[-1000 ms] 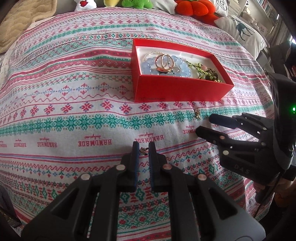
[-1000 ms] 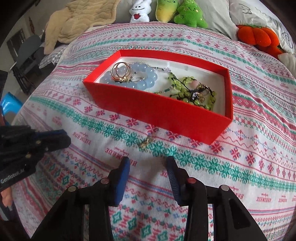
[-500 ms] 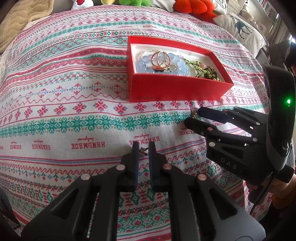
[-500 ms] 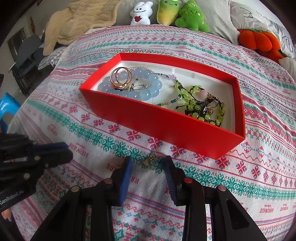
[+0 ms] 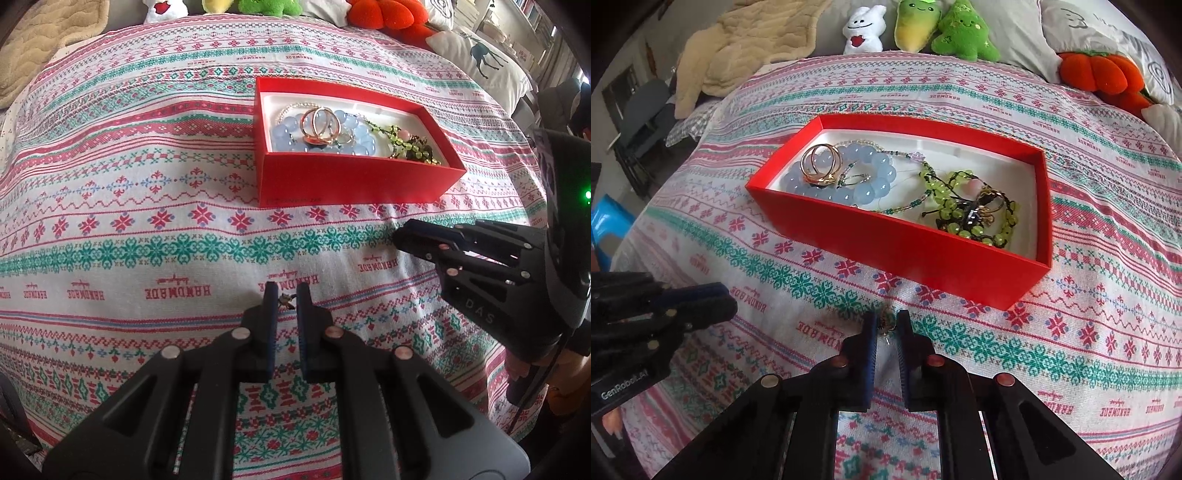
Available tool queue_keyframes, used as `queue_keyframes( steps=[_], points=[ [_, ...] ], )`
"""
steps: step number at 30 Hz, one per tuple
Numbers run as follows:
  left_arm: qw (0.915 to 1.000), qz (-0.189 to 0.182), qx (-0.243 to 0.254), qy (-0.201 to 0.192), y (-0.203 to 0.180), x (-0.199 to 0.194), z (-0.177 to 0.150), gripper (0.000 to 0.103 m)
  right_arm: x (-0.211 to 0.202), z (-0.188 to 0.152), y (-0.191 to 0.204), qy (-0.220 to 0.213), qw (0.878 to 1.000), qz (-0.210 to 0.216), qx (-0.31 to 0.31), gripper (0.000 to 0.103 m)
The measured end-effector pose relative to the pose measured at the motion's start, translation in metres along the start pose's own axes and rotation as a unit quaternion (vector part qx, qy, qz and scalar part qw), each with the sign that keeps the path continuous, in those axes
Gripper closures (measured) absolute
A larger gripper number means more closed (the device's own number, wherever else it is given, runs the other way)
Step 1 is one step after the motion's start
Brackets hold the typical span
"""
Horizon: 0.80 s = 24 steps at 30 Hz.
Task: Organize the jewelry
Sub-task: 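Carry both gold earrings over the red box and open both tools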
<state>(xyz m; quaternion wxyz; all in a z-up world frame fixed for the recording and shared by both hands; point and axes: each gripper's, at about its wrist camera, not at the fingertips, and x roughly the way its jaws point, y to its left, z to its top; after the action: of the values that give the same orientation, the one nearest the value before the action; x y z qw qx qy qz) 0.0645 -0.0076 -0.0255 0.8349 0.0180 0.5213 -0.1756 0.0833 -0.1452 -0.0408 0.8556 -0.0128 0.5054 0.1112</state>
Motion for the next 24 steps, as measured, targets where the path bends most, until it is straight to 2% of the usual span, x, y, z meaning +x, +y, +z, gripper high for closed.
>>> queue_keyframes(
  steps=[12,24],
  points=[
    [0.9999,-0.004,0.0,-0.014,0.002,-0.009,0.01,0.092,-0.031,-0.001,-0.019,-0.009,1.0,0.013,0.025,0.093],
    [0.9991,-0.019,0.011,-0.036,-0.023,-0.024,0.026,0.092,-0.058,0.003,-0.021,-0.013,0.999,0.024,0.037,0.093]
  ],
)
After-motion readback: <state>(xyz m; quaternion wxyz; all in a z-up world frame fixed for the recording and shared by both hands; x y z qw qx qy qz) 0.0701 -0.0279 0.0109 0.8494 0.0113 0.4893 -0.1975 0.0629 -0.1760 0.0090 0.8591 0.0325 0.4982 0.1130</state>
